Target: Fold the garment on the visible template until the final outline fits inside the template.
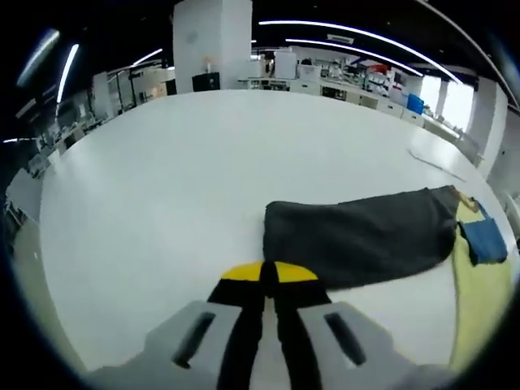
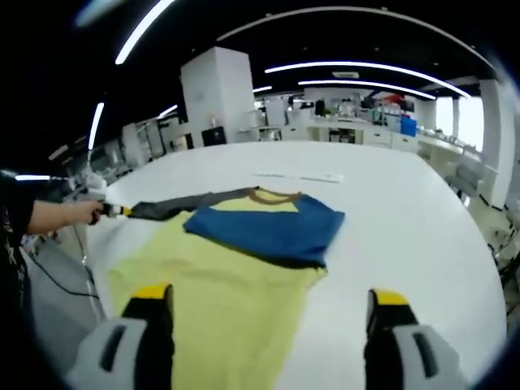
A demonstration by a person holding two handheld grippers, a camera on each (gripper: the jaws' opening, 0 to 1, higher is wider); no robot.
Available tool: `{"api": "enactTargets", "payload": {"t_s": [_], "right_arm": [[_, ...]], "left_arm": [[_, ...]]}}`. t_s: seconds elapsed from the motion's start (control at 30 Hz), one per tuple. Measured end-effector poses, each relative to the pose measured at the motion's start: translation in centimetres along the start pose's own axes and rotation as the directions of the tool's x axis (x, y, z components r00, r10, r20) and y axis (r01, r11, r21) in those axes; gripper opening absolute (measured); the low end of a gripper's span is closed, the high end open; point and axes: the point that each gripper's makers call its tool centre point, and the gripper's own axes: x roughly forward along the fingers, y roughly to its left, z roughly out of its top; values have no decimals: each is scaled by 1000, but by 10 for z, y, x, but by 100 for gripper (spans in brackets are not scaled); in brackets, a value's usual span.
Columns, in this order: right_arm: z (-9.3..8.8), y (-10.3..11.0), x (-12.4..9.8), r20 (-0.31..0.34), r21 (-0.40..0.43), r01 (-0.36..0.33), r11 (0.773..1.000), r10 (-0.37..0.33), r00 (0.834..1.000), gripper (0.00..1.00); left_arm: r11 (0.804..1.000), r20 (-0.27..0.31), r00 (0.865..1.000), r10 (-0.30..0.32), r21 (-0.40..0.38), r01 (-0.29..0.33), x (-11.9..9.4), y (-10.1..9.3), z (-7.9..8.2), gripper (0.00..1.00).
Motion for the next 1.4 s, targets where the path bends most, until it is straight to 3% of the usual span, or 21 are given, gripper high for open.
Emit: {"api": "enactTargets", "payload": {"t_s": [0.37,0.73,1.17,1.27,1.4], "right_arm": [[-1,-1,-2,-3,8,4,1000,-4,1000,100],[2,0,-4,0,4,0,1000,0,1000,100],[-1,9,-10,-13,-48,-24,999,23,1000,100],[-1,10,-12,-11,-46,-26,999,25,1000,100],[-2,15,-14,-18,-64,-44,997,43,999,100]], "left_arm": [[1000,16,1000,-10,1,10,8,4,8,0],[999,37,999,-32,22,31,-1,-10,19,0],[990,105,986,-132,63,126,-19,-54,51,0],[986,121,980,-156,72,148,-22,-60,62,0],[974,130,968,-216,98,204,-26,-83,74,0]]}}
